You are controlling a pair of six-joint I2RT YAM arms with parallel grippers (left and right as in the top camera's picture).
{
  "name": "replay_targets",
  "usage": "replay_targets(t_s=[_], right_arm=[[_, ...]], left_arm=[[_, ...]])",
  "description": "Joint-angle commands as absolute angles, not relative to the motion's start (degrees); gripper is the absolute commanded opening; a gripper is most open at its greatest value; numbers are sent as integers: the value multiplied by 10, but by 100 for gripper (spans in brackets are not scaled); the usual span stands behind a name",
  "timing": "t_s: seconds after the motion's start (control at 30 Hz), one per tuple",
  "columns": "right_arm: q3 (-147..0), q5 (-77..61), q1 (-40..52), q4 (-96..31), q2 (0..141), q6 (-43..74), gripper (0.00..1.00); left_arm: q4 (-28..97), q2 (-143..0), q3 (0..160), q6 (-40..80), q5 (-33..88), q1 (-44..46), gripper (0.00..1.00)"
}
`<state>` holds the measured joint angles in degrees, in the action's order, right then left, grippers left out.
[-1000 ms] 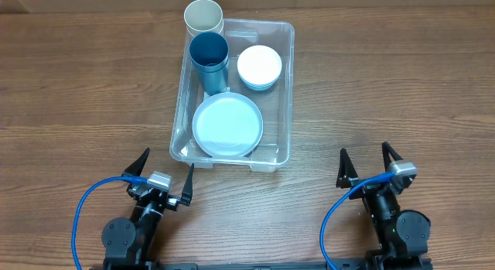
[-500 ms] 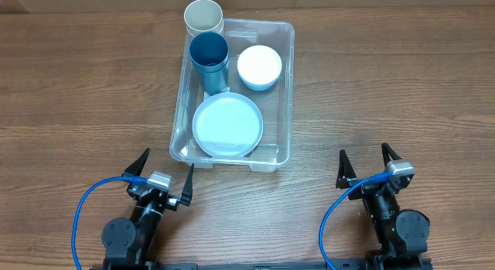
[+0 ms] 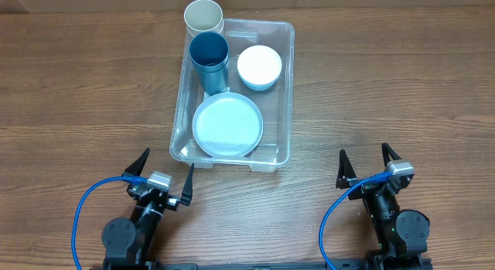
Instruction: Pack container
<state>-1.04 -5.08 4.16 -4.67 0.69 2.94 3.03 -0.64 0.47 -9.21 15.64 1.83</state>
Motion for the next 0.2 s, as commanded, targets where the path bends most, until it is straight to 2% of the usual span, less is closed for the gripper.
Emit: replay_targets(t_s=[0.0, 0.17], right_arm=[[-5, -46, 45, -44, 2, 26, 100], [-5, -46, 45, -44, 2, 26, 100]], left_arm=[[30, -2, 3, -99, 155, 14, 100], [30, -2, 3, -99, 155, 14, 100]])
